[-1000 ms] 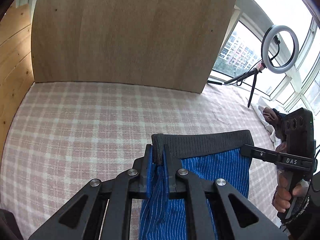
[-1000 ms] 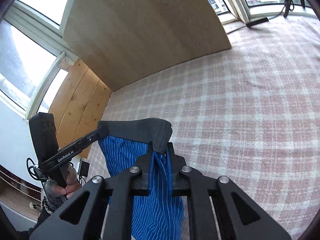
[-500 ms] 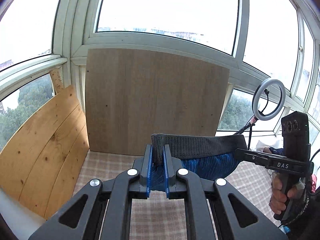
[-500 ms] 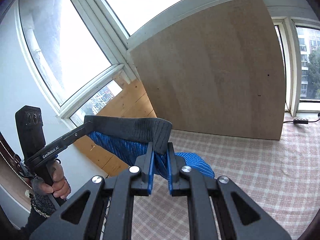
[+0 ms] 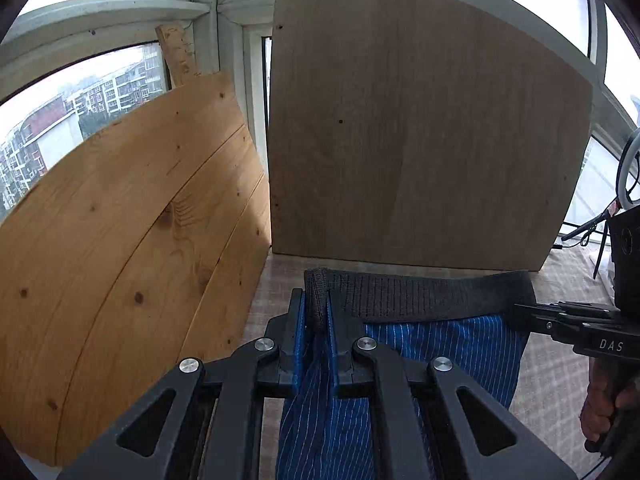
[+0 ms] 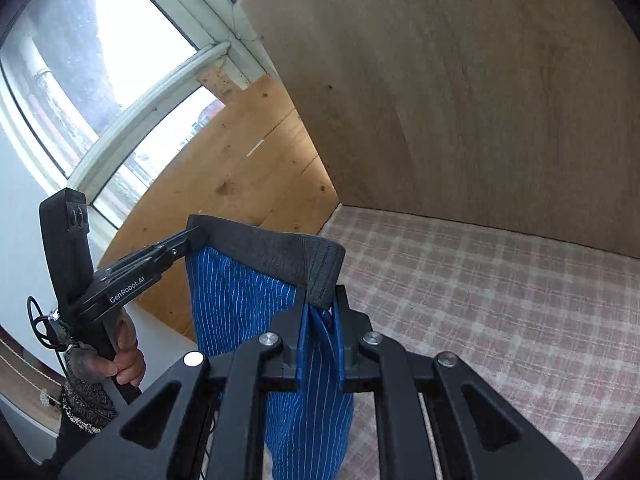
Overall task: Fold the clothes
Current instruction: 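Carry the folded briefs with both grippers to the wooden board and lower them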
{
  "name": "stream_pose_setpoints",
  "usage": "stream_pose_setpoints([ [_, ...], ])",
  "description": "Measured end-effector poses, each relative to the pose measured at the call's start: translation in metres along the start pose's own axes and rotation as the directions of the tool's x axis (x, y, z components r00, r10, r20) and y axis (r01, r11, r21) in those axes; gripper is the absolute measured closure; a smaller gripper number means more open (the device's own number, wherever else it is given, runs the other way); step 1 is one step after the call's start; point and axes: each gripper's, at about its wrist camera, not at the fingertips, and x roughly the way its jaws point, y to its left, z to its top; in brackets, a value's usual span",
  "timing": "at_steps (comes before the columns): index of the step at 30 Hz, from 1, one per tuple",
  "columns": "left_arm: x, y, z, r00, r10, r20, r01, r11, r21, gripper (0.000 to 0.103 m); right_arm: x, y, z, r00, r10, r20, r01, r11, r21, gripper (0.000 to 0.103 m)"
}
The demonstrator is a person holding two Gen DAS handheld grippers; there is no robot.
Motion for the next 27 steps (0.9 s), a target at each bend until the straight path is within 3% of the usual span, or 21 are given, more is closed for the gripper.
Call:
stream_pose_setpoints([
  [4,0.091,0.011,0.012,0.997,-0.024,-0.067,0.02,0.998,-0.066,0.094,0.082,-0.048,0.013,0.991,-0.121,-0.066,0.124,0.991,0.044,0.093],
  [7,0.142,0.013,0.017,0.992,-0.012,-0.124,0.004,0.998,-0.065,0.094,0.11,-0.076,0.027,0.986,-0.148,-0.073,0.153,0.985,0.081,0.093],
  [10,0.163,0.009,0.014,0.987,0.014,-0.159,-0.017,1.0,-0.019,0.093,0.126,-0.097,0.035,0.987,-0.144,-0.075,0.152,0.982,0.114,0.093],
  [13,0.169,0.004,0.011,0.981,0.07,-0.181,-0.062,0.997,0.046,0.087,0.138,-0.101,0.034,0.983,-0.16,-0.088,0.167,0.983,0.081,0.092],
  [16,0.16,0.005,0.012,0.98,0.119,-0.158,-0.107,0.991,0.08,0.087,0.148,-0.099,0.032,0.968,-0.228,-0.104,0.232,0.972,0.029,0.082],
  [19,0.148,0.015,0.015,0.98,0.128,-0.153,-0.126,0.992,0.025,0.087,0.14,-0.099,0.034,0.967,-0.245,-0.074,0.248,0.968,0.04,0.076],
  [23,0.127,0.019,0.006,0.983,0.031,-0.181,-0.047,0.995,-0.088,0.089,0.112,-0.094,0.04,0.972,-0.235,-0.02,0.236,0.971,0.046,0.075],
  [27,0.098,-0.005,-0.01,0.982,0.03,-0.185,-0.042,0.997,-0.063,0.088,0.079,-0.083,0.036,0.989,-0.143,-0.042,0.145,0.989,0.034,0.075],
])
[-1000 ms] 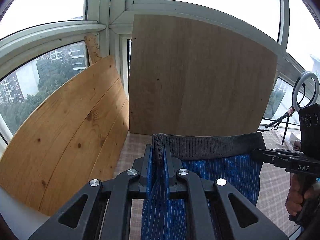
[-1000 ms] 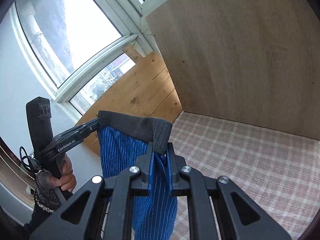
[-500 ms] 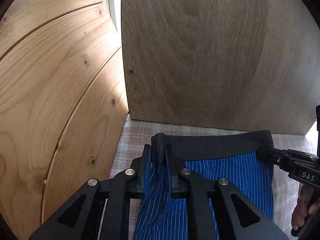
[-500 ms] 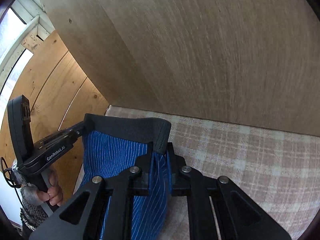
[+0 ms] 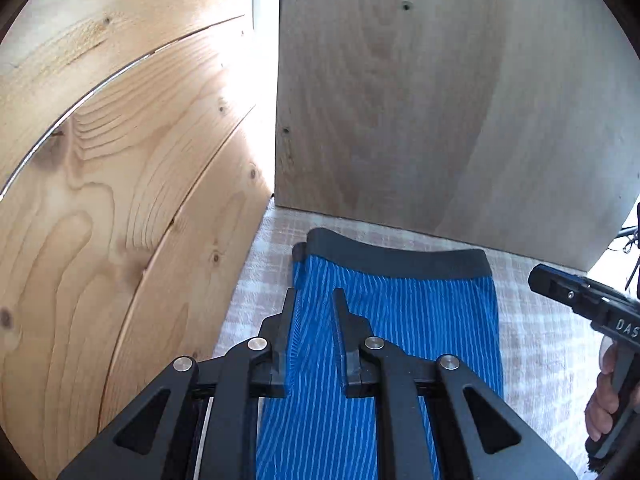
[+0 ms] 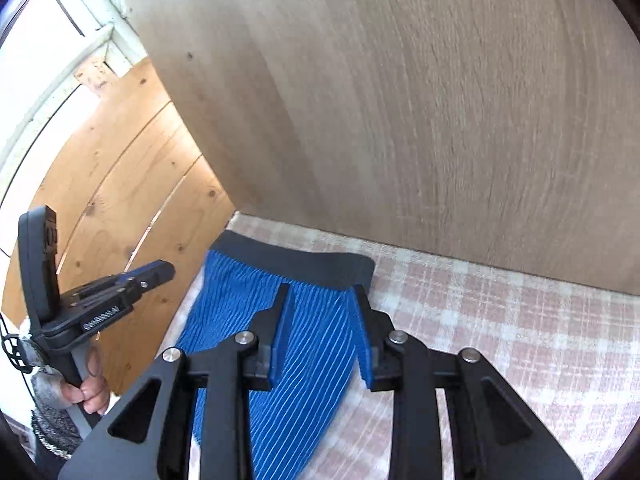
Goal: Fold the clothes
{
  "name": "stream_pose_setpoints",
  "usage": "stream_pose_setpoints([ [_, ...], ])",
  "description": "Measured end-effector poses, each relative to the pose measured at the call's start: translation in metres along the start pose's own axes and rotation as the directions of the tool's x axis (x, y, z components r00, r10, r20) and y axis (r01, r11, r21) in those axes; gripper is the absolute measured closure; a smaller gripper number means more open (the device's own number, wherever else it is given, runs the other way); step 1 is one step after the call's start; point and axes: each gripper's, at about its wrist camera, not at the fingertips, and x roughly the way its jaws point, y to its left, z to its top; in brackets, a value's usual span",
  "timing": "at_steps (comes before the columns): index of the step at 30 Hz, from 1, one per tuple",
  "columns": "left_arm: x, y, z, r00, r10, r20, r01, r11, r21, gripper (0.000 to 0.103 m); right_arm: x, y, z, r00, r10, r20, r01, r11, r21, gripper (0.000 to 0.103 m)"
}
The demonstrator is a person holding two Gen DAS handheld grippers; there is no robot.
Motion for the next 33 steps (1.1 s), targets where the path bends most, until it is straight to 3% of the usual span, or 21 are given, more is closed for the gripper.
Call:
stream_pose_setpoints([
  [1,-0.011,-0.005,-0.005,1.0,0.014,0.01,-0.014,1.0,-0.006,0.085,-0.011,0.004,-0.003,1.0,0.017,0.001,-0.017,1.0,-0.009,0.073],
  [3,-0.033,-0.016,-0.014,0.999,0.041,0.031,-0.041,0.999,-0.018,0.071,-0.036,0.013,-0.009,1.0,0.012,0.012,-0.012,0.999,-0.046,0.065],
  [7,-0.09,-0.037,-0.029,0.993,0.059,0.101,-0.056,0.998,-0.028,0.062,-0.096,0.032,-0.028,0.995,-0.061,0.073,0.07,0.991,-0.118,0.061],
  [12,-0.157,-0.065,-0.046,0.986,0.078,0.15,-0.076,0.997,-0.024,0.028,-0.165,0.046,-0.063,0.977,-0.149,0.151,0.173,0.97,-0.168,0.05],
  [15,-0.198,-0.08,-0.061,0.977,0.117,0.179,-0.115,0.993,-0.022,0.027,-0.199,0.038,-0.09,0.962,-0.203,0.181,0.234,0.958,-0.166,0.044],
  [21,-0.267,-0.101,-0.105,0.957,0.155,0.246,-0.142,0.987,-0.07,0.024,-0.247,0.014,-0.137,0.967,-0.197,0.162,0.218,0.969,-0.12,0.044],
  [25,-0.303,-0.103,-0.143,0.944,0.163,0.288,-0.127,0.982,-0.142,0.021,-0.274,0.003,-0.168,0.957,-0.232,0.176,0.255,0.959,-0.121,0.044],
  [30,-0.312,-0.099,-0.19,0.938,0.23,0.261,-0.15,0.944,-0.292,0.017,-0.301,-0.006,-0.199,0.953,-0.238,0.189,0.267,0.953,-0.144,0.044],
  [33,-0.309,-0.099,-0.215,0.951,0.233,0.204,-0.153,0.927,-0.343,0.017,-0.309,-0.01,-0.214,0.952,-0.248,0.179,0.279,0.944,-0.177,0.044],
])
